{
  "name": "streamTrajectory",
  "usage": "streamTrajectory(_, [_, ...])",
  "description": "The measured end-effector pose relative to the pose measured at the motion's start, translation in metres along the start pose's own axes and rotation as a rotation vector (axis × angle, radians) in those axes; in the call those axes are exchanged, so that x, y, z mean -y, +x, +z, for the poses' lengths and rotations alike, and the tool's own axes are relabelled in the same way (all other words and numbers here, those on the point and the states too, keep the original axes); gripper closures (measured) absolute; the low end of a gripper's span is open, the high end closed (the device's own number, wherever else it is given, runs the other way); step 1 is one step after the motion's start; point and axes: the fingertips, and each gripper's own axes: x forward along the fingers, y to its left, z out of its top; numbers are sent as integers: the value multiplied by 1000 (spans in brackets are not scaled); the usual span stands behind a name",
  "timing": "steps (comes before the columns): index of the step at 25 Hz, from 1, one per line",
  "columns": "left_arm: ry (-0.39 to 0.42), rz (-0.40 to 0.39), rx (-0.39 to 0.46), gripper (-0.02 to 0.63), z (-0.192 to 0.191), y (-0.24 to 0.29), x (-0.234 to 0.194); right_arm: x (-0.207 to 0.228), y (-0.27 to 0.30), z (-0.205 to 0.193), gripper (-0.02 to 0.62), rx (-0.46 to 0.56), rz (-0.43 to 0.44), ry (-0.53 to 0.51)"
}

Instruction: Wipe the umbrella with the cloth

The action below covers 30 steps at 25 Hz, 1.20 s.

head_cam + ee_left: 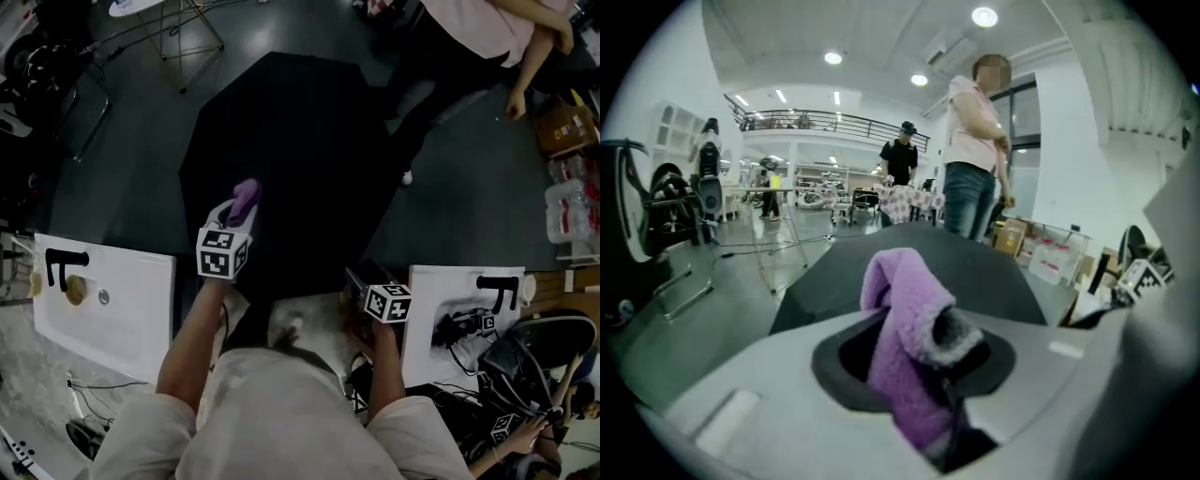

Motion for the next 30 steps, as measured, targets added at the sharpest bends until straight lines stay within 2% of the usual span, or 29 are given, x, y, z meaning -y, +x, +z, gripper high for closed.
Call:
streamTrajectory(4, [-19, 92, -33, 486, -5, 9, -73, -7, 11, 4, 264, -10, -19, 4])
streamTrajectory(8, [-64, 148, -85, 485, -27, 28, -143, -7, 28, 1, 255, -16, -51, 43])
streamTrajectory(11, [-76, 169, -143, 485, -53, 47, -182, -7, 34, -14, 250, -47, -70, 56])
streamTrajectory(14, [-68, 161, -164, 485, -69, 63, -207, -4, 36, -37, 245, -74, -94, 65])
streamTrajectory(17, [-70, 130, -156, 485, -75, 80, -213, -4, 38, -54, 249, -81, -109, 147])
streamTrajectory(20, [-64, 107, -146, 485, -81, 91, -207, -18, 45, -75, 245, -111, -67, 209])
streamTrajectory(25, [-109, 102, -130, 485, -85, 88, -193, -27, 57, -92, 224, -126, -54, 177])
streamTrajectory(30, [-93, 94, -124, 485, -97, 79, -173, -24, 60, -93, 224, -87, -38, 161])
